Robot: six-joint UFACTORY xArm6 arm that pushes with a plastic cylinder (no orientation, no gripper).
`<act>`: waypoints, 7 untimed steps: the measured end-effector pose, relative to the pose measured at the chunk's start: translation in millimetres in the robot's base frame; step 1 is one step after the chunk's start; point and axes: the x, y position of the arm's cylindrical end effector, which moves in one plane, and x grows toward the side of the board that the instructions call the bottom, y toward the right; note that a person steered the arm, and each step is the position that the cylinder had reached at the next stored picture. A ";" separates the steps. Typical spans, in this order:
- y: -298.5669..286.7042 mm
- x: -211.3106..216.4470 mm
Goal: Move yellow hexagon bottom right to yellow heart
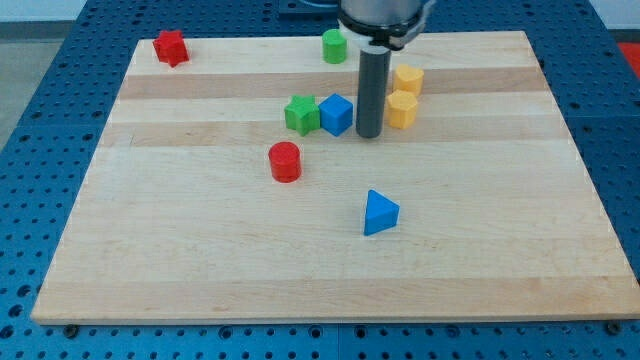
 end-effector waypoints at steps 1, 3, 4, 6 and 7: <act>8.4 -24.6; 44.0 -38.8; 60.4 -7.7; 61.1 33.0; 84.6 23.9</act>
